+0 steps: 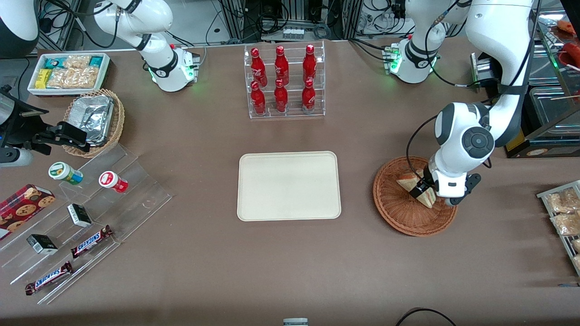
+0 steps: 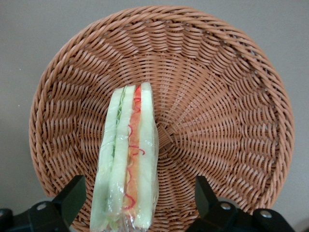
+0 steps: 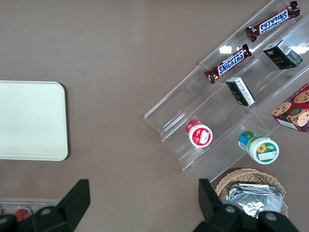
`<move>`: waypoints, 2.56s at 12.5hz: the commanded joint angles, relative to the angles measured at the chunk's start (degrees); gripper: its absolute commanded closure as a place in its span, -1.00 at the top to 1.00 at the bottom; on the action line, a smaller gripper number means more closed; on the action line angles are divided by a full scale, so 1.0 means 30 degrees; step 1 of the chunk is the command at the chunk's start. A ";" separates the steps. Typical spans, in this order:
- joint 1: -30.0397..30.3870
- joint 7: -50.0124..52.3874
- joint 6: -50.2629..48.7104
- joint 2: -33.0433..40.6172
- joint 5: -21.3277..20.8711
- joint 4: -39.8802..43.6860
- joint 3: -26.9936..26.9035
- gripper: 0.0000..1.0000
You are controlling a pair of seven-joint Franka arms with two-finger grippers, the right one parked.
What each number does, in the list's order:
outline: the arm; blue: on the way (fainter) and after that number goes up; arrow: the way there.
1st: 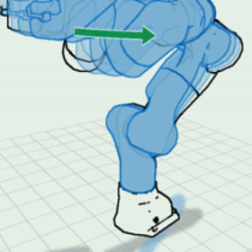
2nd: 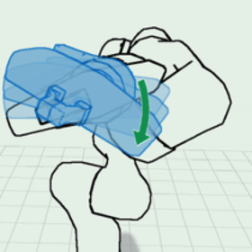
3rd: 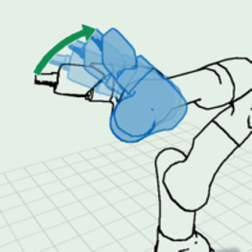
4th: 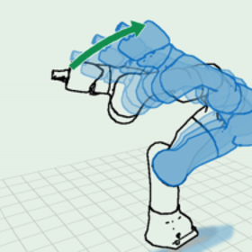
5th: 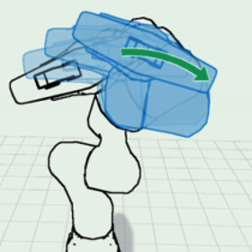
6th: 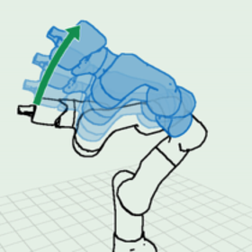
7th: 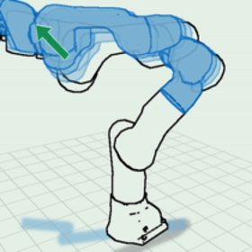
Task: Place sandwich from basket to tray
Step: 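Close the left gripper on the sandwich's upright edge, then lift the sandwich up out of the basket with the left gripper, then carry the sandwich over the cream tray and lower it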
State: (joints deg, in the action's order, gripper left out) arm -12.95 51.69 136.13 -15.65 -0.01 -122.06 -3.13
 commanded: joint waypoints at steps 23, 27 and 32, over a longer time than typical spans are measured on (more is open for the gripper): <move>-0.3323 -0.4867 -1.2593 0.0969 -0.0906 1.0452 0.0750 -1.00; -0.5723 -0.6595 -1.2153 -0.2214 0.0851 1.2964 0.0984 -1.00; -0.7541 -0.6098 -0.9791 -0.6235 0.0765 1.4994 0.1072 -1.00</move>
State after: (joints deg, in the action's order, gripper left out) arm -33.80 33.64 104.50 -30.42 1.84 -81.16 0.56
